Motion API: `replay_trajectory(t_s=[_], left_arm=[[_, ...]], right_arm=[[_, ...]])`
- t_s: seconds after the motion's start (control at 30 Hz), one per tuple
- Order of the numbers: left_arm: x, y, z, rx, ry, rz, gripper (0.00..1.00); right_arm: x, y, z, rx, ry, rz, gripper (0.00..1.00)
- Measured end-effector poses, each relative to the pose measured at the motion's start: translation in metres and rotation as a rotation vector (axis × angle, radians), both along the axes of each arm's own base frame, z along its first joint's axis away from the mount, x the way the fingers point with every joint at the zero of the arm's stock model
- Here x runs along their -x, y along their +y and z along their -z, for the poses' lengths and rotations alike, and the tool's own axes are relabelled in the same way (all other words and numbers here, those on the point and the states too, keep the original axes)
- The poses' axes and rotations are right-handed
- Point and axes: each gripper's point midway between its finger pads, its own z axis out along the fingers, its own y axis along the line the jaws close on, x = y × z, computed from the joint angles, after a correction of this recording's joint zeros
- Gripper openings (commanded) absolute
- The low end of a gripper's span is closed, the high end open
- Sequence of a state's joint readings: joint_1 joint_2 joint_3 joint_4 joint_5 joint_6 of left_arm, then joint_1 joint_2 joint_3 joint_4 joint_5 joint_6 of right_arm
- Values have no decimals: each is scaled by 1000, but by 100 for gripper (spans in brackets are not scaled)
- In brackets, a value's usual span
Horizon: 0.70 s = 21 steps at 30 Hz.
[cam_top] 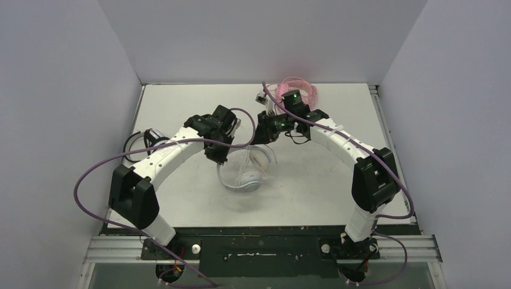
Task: Wrap the headphones
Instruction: Wrap the headphones cable around the headphones.
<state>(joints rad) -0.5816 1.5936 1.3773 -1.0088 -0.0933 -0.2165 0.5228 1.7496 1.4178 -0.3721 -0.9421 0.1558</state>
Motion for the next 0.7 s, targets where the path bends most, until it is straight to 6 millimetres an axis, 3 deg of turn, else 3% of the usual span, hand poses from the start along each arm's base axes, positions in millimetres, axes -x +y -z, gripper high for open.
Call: replay_trajectory(t_s=[0.53,0.7], left_arm=[[15,-1,-1,10,68,34,0],[15,-1,-4,12,67,34,0]], right_arm=[[-46,-33,2,19,-66,130,40],[-45,-48,13,14,-67,189,48]])
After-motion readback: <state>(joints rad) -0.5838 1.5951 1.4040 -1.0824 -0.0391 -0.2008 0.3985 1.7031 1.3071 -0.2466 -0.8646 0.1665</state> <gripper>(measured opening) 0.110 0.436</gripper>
